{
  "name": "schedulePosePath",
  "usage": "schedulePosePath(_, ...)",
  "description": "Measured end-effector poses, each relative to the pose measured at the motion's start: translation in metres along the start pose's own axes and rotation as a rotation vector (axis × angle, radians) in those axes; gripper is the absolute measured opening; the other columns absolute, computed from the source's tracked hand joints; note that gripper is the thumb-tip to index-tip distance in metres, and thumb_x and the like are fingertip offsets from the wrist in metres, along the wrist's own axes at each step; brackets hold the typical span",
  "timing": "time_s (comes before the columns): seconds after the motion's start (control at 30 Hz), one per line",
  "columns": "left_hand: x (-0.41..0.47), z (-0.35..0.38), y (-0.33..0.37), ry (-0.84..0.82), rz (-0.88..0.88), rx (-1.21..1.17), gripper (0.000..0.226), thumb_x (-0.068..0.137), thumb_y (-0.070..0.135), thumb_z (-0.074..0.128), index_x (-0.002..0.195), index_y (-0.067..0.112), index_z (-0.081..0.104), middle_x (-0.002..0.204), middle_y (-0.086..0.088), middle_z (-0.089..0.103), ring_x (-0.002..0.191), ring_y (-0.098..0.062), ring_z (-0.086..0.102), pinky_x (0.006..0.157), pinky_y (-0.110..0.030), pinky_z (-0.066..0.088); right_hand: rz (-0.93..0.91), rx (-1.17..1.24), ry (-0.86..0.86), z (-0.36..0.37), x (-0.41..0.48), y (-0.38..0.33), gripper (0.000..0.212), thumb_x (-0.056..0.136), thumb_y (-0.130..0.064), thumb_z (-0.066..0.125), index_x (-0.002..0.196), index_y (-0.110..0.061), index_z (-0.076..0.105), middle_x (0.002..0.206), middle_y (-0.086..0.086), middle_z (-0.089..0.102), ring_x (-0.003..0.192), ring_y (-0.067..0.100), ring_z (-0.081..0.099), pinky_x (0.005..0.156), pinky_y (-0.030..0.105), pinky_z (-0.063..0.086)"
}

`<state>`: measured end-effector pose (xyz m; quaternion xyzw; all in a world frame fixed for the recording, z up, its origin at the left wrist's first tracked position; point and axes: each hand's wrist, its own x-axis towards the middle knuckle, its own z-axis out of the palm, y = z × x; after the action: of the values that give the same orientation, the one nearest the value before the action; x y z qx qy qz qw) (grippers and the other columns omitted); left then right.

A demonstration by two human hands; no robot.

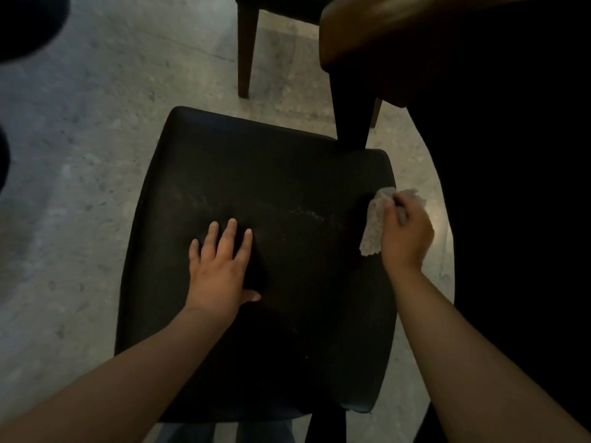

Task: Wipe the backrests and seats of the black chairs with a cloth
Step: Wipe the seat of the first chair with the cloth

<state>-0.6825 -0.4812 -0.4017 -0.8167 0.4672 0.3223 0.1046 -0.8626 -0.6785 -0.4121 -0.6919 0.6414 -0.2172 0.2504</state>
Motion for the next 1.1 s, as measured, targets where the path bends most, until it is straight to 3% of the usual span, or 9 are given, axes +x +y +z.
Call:
schedulePosePath(0.1, 0.000, 0.001, 0.001, 0.000, 0.001, 0.005, 0.112, 0.081, 0.054, 0.069, 0.153, 0.028, -0.012, 0.160, -0.005, -0.022, 0.147, -0.032, -0.020, 0.119, -0.054, -0.004, 0.055, -0.041, -0.155, 0.016, 0.007, 0.006, 0.034, 0.099, -0.025, 0.051, 0.131, -0.012, 0.059, 0.135, 0.007, 0.056, 0.124, 0.017, 0.050, 0.101, 0.020, 0.034)
schedulePosePath(0.17, 0.000, 0.002, 0.000, -0.003, 0.000, 0.014, 0.112, 0.081, 0.054, 0.068, 0.153, 0.027, -0.013, 0.160, -0.005, -0.022, 0.147, -0.032, -0.020, 0.119, -0.054, -0.004, 0.064, -0.047, -0.141, 0.022, -0.001, 0.003, 0.034, 0.099, -0.024, 0.051, 0.130, -0.012, 0.059, 0.138, 0.007, 0.054, 0.128, 0.019, 0.049, 0.109, 0.026, 0.034)
schedulePosePath(0.3, 0.000, 0.000, 0.001, -0.013, 0.000, 0.017, 0.112, 0.081, 0.054, 0.068, 0.154, 0.027, -0.013, 0.160, -0.005, -0.023, 0.147, -0.033, -0.021, 0.120, -0.055, -0.002, 0.012, -0.072, -0.263, 0.020, -0.046, -0.004, 0.029, 0.096, -0.025, 0.053, 0.123, -0.022, 0.061, 0.130, -0.004, 0.057, 0.121, 0.011, 0.050, 0.094, 0.018, 0.036)
schedulePosePath(0.4, 0.000, -0.001, 0.002, -0.015, -0.003, 0.013, 0.111, 0.082, 0.053, 0.068, 0.154, 0.026, -0.013, 0.160, -0.006, -0.023, 0.146, -0.033, -0.021, 0.120, -0.055, -0.003, -0.046, 0.010, -0.442, 0.016, -0.074, -0.006, 0.023, 0.095, -0.026, 0.055, 0.116, -0.030, 0.064, 0.127, -0.011, 0.057, 0.120, 0.004, 0.047, 0.098, 0.019, 0.038)
schedulePosePath(0.67, 0.000, 0.001, 0.003, -0.014, -0.014, 0.017, 0.112, 0.082, 0.053, 0.068, 0.153, 0.026, -0.014, 0.160, -0.006, -0.024, 0.146, -0.033, -0.022, 0.120, -0.055, -0.003, -0.046, -0.063, -0.079, 0.001, -0.011, 0.015, 0.026, 0.097, -0.016, 0.053, 0.119, -0.012, 0.065, 0.119, 0.009, 0.063, 0.112, 0.022, 0.057, 0.094, 0.027, 0.043)
schedulePosePath(0.73, 0.000, 0.001, 0.003, -0.014, -0.016, 0.026, 0.112, 0.082, 0.053, 0.067, 0.153, 0.026, -0.015, 0.159, -0.006, -0.024, 0.146, -0.033, -0.023, 0.120, -0.055, -0.003, -0.003, -0.113, -0.113, 0.002, 0.008, 0.020, 0.032, 0.098, -0.016, 0.051, 0.129, -0.010, 0.059, 0.124, 0.012, 0.060, 0.115, 0.023, 0.054, 0.093, 0.022, 0.037)
schedulePosePath(0.87, 0.001, 0.001, 0.005, -0.026, -0.019, 0.032, 0.112, 0.082, 0.052, 0.068, 0.153, 0.025, -0.015, 0.159, -0.006, -0.024, 0.146, -0.034, -0.023, 0.119, -0.055, -0.004, 0.105, -0.164, -0.202, 0.015, 0.006, 0.013, 0.042, 0.102, -0.020, 0.045, 0.143, -0.013, 0.045, 0.146, 0.013, 0.039, 0.132, 0.028, 0.038, 0.105, 0.028, 0.030)
schedulePosePath(0.97, 0.002, 0.000, 0.005, -0.031, -0.017, 0.030, 0.111, 0.082, 0.051, 0.068, 0.153, 0.025, -0.014, 0.159, -0.006, -0.024, 0.146, -0.034, -0.022, 0.120, -0.056, -0.002, 0.112, -0.148, -0.231, 0.018, -0.031, -0.002, 0.041, 0.100, -0.022, 0.048, 0.141, -0.018, 0.046, 0.148, 0.005, 0.034, 0.133, 0.022, 0.035, 0.098, 0.023, 0.028)
schedulePosePath(1.1, 0.000, -0.001, 0.005, -0.037, -0.022, 0.026, 0.111, 0.082, 0.051, 0.068, 0.154, 0.026, -0.013, 0.159, -0.005, -0.024, 0.146, -0.033, -0.023, 0.120, -0.056, -0.002, 0.038, 0.031, -0.414, 0.013, -0.069, -0.011, 0.027, 0.098, -0.021, 0.051, 0.124, -0.021, 0.059, 0.134, -0.002, 0.048, 0.125, 0.014, 0.044, 0.101, 0.026, 0.038)
